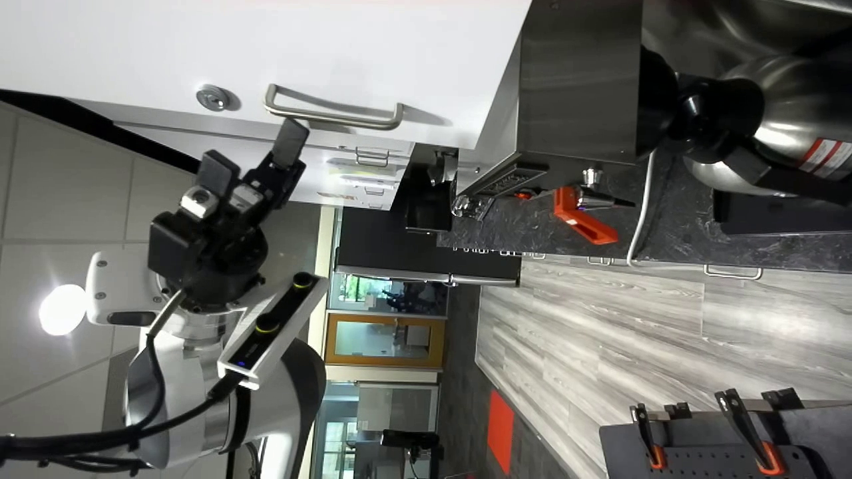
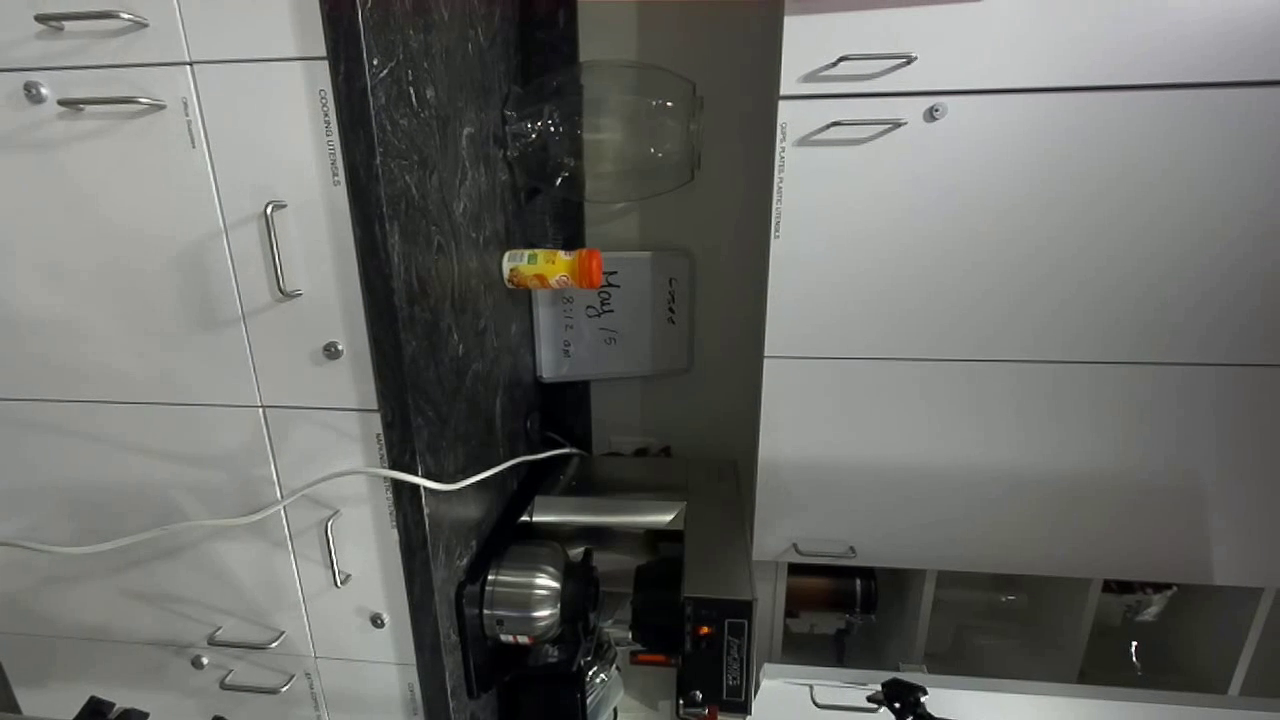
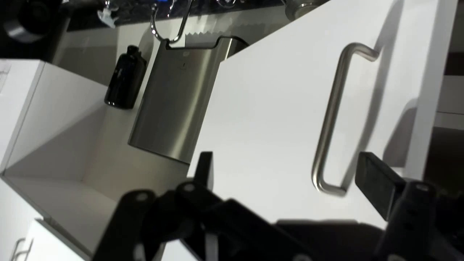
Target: Open the right door of the cabinet above the coffeemaker
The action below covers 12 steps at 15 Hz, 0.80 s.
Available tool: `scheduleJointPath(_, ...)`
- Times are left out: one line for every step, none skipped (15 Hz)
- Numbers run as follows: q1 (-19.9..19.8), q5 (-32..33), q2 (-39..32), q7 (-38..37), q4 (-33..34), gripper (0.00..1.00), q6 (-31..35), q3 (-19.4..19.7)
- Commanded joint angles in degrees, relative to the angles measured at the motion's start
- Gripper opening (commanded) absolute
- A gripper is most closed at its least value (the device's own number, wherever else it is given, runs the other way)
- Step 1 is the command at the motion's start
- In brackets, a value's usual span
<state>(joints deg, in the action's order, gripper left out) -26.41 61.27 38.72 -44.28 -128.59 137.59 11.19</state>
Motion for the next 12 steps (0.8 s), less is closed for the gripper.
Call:
scheduleJointPath(2.64,3.48,4.65,7.68,-1.24,1.0,-1.41,-1.84)
scheduleJointPath(3.43,3.88,5.21,9.08,-1.2,1.0,-1.1,-2.2)
scheduleJointPath(3.85,4.78,5.39,9.8,-0.98,1.0,-0.89,-2.53)
scheduleJointPath(4.36,5.7,5.22,9.97,-0.58,1.0,-0.8,-2.92)
scheduleJointPath(4.93,6.54,5.12,10.24,-0.39,1.0,-0.85,-3.25)
scheduleJointPath(5.68,7.5,4.75,10.59,-0.29,1.0,-0.68,-3.53)
scheduleJointPath(6.39,8.35,3.97,10.6,0.1,1.0,-0.66,-3.76)
scheduleJointPath(6.6,10.24,2.77,8.6,0.66,0.75,0.05,-4.2)
scheduleJointPath(7.32,11.57,1.73,8.9,1.16,0.72,-0.22,-4.35)
scheduleJointPath(7.97,13.16,0.07,8.82,2.1,0.66,-0.09,-4.29)
scheduleJointPath(8.92,14.54,-1.35,9.28,2.74,0.56,0.51,-3.78)
scheduleJointPath(9.74,16.23,-2.98,9.67,3.47,0.49,1.27,-3.22)
